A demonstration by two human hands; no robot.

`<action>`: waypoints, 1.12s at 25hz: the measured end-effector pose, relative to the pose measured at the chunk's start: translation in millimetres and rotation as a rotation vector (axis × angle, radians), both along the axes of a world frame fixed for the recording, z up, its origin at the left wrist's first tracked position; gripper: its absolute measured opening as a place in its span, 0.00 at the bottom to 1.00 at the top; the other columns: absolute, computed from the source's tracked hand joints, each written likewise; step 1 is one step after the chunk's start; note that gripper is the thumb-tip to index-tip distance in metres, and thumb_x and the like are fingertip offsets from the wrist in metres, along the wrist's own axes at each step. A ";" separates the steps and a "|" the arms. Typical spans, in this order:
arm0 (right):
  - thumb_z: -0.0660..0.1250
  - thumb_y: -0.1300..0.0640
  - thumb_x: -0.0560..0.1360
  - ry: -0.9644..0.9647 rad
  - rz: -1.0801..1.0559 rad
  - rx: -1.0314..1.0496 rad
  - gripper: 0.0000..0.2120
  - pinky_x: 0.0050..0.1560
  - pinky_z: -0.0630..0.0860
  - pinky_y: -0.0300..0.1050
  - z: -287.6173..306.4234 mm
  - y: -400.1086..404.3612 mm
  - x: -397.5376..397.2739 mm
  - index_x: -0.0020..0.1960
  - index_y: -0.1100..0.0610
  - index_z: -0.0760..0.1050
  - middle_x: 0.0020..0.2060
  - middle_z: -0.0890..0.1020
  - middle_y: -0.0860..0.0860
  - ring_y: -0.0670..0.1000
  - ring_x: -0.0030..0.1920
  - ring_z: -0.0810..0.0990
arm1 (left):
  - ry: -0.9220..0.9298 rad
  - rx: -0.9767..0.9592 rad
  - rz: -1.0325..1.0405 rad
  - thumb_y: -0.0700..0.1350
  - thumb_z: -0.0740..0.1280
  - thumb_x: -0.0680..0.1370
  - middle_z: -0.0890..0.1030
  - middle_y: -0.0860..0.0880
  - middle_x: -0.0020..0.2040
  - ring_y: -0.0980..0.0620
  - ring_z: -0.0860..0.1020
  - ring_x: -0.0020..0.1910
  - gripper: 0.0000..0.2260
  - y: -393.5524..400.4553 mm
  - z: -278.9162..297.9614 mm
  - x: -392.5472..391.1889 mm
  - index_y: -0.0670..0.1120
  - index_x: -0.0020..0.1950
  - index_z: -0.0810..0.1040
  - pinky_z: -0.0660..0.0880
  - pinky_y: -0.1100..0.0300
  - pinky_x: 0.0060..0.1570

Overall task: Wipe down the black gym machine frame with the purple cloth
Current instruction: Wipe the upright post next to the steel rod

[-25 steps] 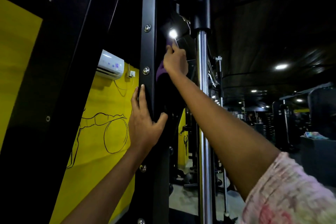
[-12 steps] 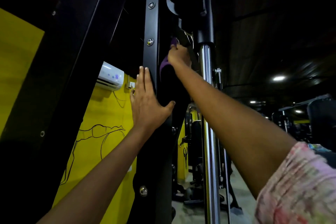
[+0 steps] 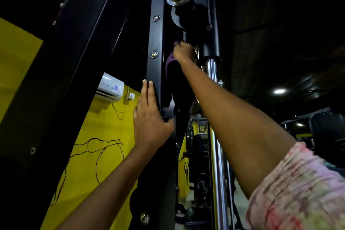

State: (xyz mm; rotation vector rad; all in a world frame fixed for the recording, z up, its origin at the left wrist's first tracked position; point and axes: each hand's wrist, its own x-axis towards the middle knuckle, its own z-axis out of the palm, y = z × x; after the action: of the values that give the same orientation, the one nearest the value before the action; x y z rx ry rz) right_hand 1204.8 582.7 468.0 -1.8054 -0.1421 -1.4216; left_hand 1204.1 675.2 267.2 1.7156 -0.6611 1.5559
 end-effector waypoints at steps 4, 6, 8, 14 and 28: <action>0.57 0.50 0.81 -0.164 -0.007 -0.106 0.20 0.59 0.68 0.44 -16.4 14.7 -10.9 0.72 0.50 0.67 0.68 0.71 0.53 0.54 0.67 0.71 | -0.009 -0.015 -0.043 0.44 0.74 0.68 0.50 0.48 0.79 0.48 0.57 0.76 0.45 0.2 -0.4 -3.4 0.43 0.78 0.50 0.67 0.49 0.67; 0.59 0.52 0.81 -0.416 -0.050 -0.310 0.20 0.56 0.68 0.42 -48.0 24.4 -17.2 0.72 0.51 0.68 0.67 0.72 0.54 0.54 0.64 0.72 | 0.016 -0.005 -0.036 0.45 0.73 0.69 0.48 0.48 0.79 0.47 0.58 0.75 0.45 0.1 -0.8 -7.9 0.44 0.78 0.49 0.69 0.53 0.62; 0.60 0.51 0.79 -0.569 -0.203 -0.511 0.19 0.51 0.70 0.45 -68.7 25.7 -20.7 0.70 0.51 0.71 0.64 0.73 0.55 0.56 0.58 0.75 | 0.097 0.002 -0.011 0.46 0.73 0.69 0.44 0.46 0.79 0.43 0.63 0.73 0.47 0.1 -0.2 -12.7 0.47 0.79 0.47 0.71 0.55 0.56; 0.54 0.46 0.81 -0.261 -0.657 -0.713 0.20 0.57 0.72 0.48 -25.4 29.3 -42.6 0.73 0.44 0.64 0.71 0.63 0.55 0.58 0.65 0.69 | 0.396 -0.122 -0.046 0.50 0.74 0.72 0.60 0.47 0.76 0.38 0.71 0.65 0.47 0.3 -0.2 -28.2 0.45 0.78 0.44 0.68 0.50 0.59; 0.59 0.48 0.79 -0.320 -0.693 -0.824 0.17 0.49 0.76 0.50 -38.7 27.2 -46.0 0.67 0.45 0.73 0.63 0.70 0.57 0.58 0.58 0.74 | 0.415 -0.221 -0.160 0.48 0.73 0.72 0.71 0.45 0.67 0.38 0.72 0.63 0.34 -1.5 -1.2 -28.7 0.43 0.71 0.59 0.68 0.49 0.55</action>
State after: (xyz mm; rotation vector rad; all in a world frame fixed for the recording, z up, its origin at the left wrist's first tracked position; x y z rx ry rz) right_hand 1158.8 609.9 429.4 -2.3946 -0.3245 -2.3918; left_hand 1175.4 673.7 266.0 1.6995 -0.3868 1.0730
